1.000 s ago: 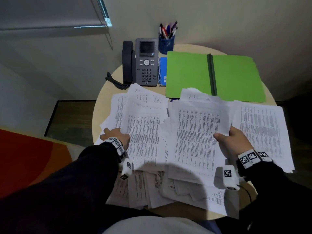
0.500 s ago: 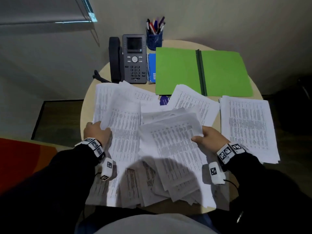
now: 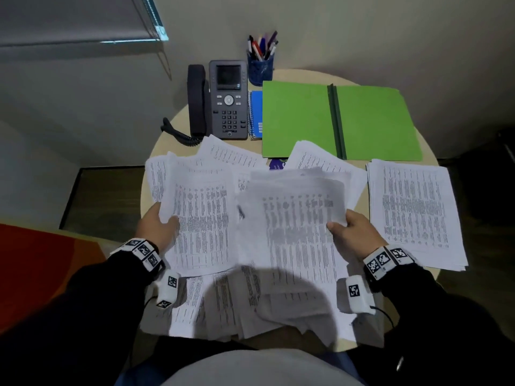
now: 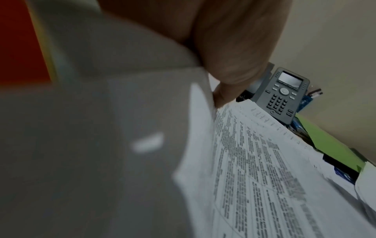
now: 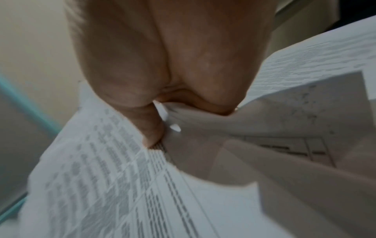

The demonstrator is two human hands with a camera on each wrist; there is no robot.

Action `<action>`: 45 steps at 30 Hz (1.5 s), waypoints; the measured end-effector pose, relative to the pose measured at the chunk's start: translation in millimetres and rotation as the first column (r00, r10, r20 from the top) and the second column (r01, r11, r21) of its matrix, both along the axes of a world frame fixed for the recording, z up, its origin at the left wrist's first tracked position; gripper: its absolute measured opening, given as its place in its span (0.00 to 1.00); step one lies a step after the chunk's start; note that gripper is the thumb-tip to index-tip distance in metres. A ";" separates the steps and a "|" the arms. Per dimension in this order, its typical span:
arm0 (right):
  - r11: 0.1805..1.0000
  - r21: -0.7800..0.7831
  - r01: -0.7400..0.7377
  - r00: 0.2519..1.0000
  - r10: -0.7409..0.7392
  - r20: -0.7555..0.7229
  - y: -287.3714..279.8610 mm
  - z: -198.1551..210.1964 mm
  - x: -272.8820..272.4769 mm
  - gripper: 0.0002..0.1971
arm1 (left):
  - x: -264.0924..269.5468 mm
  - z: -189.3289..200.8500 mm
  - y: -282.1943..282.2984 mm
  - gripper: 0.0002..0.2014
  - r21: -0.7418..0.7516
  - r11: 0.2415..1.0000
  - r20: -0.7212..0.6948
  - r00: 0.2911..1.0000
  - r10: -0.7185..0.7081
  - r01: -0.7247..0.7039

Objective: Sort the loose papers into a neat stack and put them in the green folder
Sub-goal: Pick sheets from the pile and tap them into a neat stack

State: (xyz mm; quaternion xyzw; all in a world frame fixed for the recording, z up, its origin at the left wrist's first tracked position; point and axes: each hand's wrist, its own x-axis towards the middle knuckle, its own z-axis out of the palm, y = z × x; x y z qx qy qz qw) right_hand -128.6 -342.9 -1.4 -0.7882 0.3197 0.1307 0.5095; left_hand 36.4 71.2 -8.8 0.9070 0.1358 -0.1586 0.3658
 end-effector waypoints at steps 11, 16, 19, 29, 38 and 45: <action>0.933 -0.341 0.113 0.985 -0.150 -0.083 -31.1 -16.0 50.9 0.16 | -25.9 11.3 35.1 0.19 0.011 1.000 -0.162 0.986 0.021 -0.019; 0.735 -0.609 -0.298 0.931 0.084 -0.355 -13.5 -46.6 73.9 0.14 | -48.3 8.4 29.3 0.37 0.008 0.985 -0.262 0.951 -0.166 0.174; 0.653 -0.662 -0.367 0.919 0.142 -0.368 -6.7 -52.2 69.1 0.07 | -42.0 1.2 21.2 0.47 -0.113 0.983 -0.263 0.949 -0.172 0.147; 0.764 -0.621 -0.178 0.968 0.021 -0.251 3.7 -57.2 62.2 0.17 | 18.7 -7.0 -33.0 0.14 0.202 0.961 -0.219 0.965 -0.143 0.189; 0.750 -0.659 0.056 0.980 -0.167 -0.108 16.8 -52.1 60.6 0.13 | 24.3 -22.4 -47.5 0.09 0.182 0.961 -0.202 0.964 -0.171 0.209; 0.869 -0.438 0.228 0.973 -0.184 0.140 0.8 -45.3 51.7 0.22 | 32.6 -13.6 -23.8 0.31 -0.003 0.997 -0.178 0.982 -0.070 0.071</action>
